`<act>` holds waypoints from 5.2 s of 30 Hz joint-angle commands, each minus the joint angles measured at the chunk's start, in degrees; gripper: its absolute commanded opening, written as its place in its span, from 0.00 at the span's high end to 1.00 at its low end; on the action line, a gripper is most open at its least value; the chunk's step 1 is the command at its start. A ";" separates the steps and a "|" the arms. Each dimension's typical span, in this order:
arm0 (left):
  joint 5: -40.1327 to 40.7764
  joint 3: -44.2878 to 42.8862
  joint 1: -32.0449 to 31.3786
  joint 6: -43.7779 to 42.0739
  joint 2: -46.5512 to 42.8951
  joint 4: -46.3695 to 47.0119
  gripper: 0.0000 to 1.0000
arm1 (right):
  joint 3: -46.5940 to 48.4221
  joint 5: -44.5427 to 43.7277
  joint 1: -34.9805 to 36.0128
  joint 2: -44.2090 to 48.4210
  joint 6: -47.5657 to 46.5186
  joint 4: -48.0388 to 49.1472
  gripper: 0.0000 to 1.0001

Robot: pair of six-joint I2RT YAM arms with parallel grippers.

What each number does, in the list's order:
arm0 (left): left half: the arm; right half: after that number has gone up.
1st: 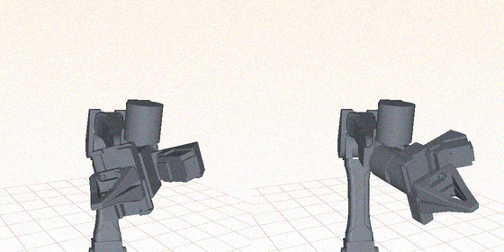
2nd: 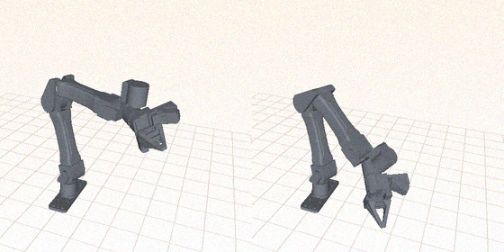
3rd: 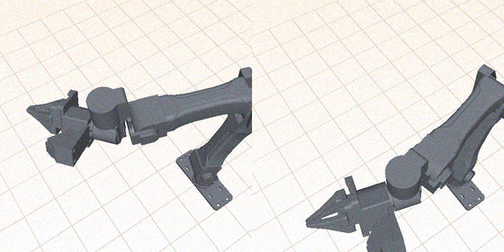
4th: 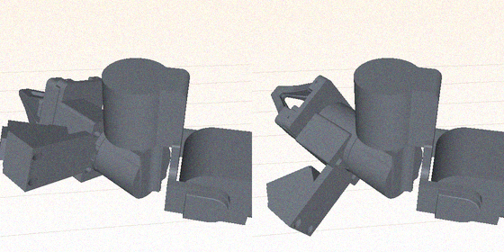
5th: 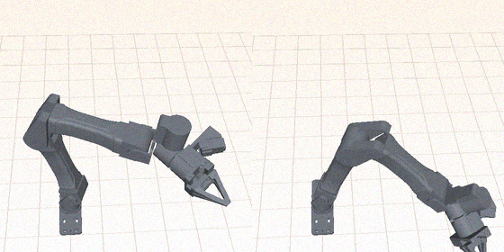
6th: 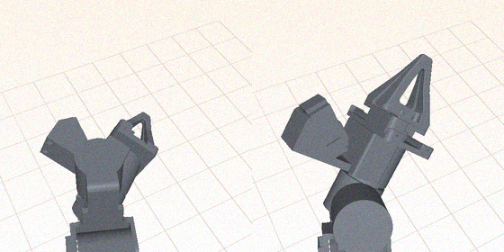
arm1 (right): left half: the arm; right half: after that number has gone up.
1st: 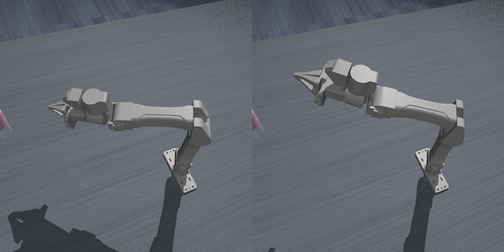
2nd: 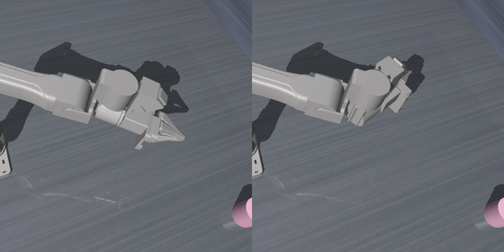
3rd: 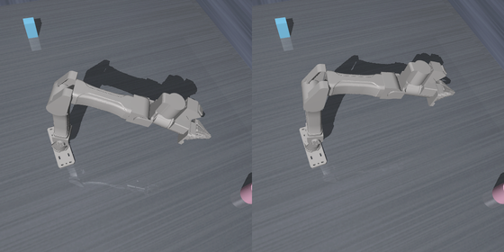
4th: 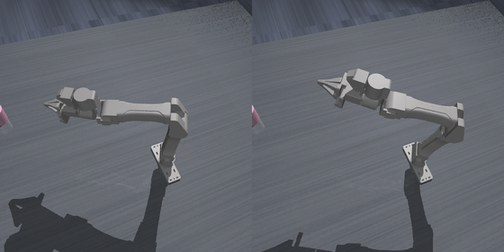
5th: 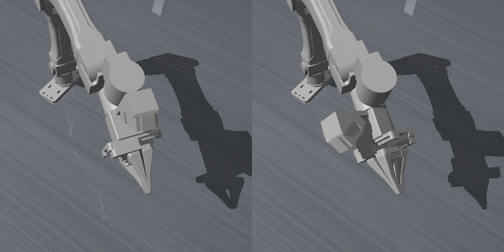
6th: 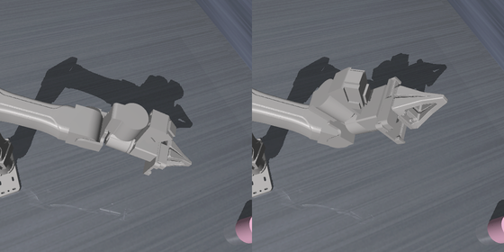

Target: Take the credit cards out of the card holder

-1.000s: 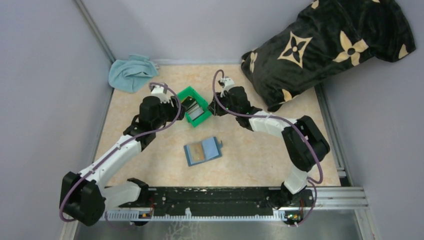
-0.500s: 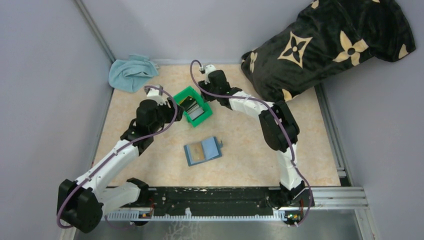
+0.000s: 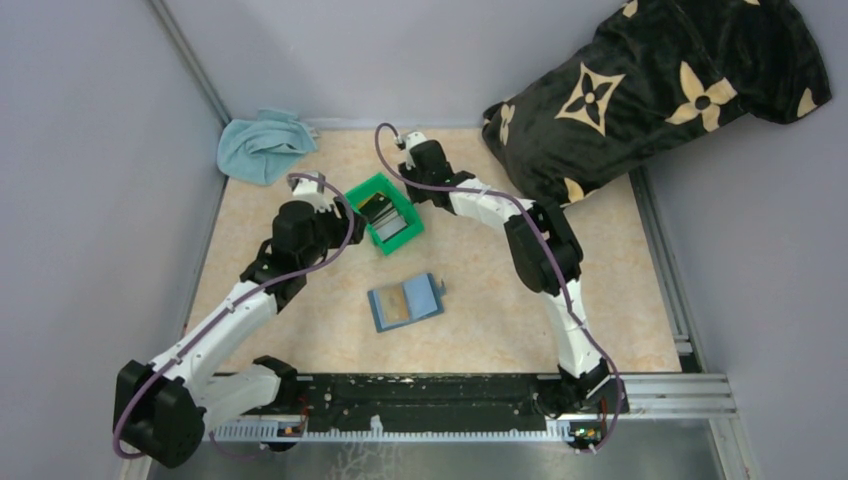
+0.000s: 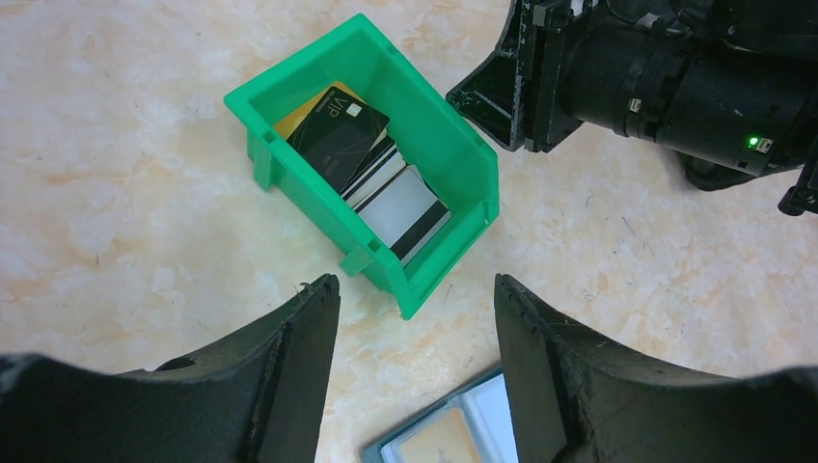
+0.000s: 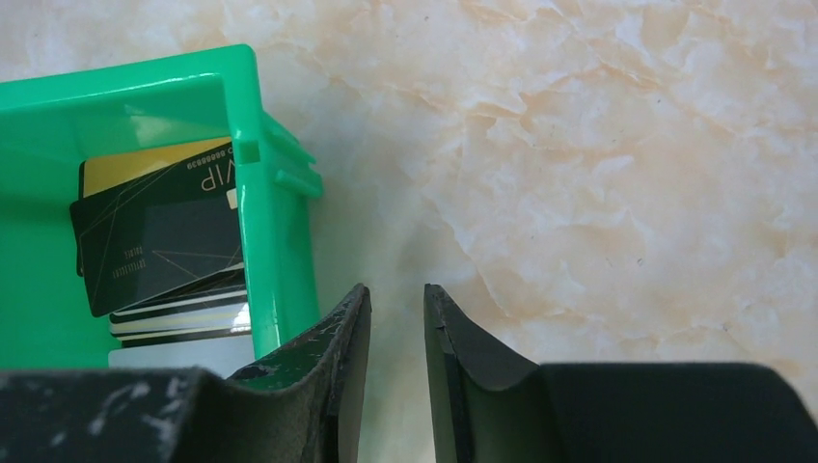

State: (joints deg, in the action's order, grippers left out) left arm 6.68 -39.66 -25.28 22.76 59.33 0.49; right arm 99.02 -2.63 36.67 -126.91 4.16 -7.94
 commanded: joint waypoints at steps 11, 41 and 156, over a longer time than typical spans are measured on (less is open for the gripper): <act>-0.96 0.81 0.01 0.19 0.77 0.99 0.33 | -7.07 1.29 0.20 10.85 0.39 8.31 0.54; -1.08 1.98 -0.03 0.26 0.17 1.23 0.33 | -4.94 3.70 3.59 5.63 0.57 5.33 0.73; -13.87 28.47 -11.29 22.81 -1.01 11.41 1.00 | -56.76 -10.30 23.99 32.76 20.80 21.81 1.00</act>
State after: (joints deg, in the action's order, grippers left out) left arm -6.09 -11.20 -36.36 45.41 57.69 9.13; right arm 42.78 -11.94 61.17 -93.95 24.10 12.40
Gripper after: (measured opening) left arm 0.005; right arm 0.005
